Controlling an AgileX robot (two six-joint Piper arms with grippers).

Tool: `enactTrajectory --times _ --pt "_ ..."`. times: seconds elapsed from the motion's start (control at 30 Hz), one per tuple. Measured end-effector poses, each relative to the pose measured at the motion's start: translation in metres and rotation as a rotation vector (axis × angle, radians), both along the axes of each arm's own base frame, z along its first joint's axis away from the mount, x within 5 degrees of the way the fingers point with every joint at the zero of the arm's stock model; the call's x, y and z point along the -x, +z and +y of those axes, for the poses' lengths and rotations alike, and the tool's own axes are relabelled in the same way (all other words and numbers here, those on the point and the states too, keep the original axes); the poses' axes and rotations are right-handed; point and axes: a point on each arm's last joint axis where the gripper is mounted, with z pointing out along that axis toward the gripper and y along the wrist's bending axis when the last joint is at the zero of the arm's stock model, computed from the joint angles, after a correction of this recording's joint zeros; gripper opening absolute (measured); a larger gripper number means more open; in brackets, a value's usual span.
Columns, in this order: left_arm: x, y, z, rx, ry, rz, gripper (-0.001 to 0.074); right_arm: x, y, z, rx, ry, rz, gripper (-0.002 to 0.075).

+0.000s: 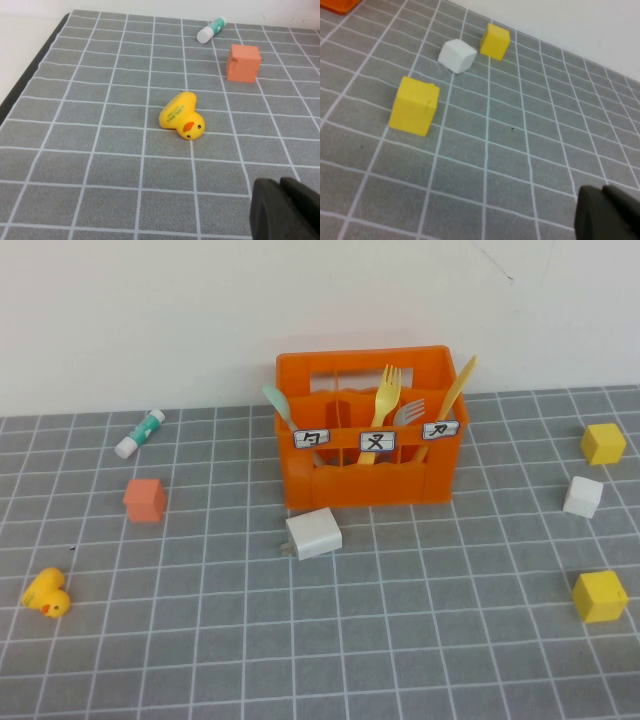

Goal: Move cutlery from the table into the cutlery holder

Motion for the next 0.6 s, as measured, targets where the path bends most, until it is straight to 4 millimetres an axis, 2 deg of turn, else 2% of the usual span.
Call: enactTrajectory --times 0.6 --pt "0.0 0.0 0.0 0.0 0.0 0.0 -0.0001 0.0003 -0.0002 0.0002 -0.011 -0.001 0.006 -0.0001"
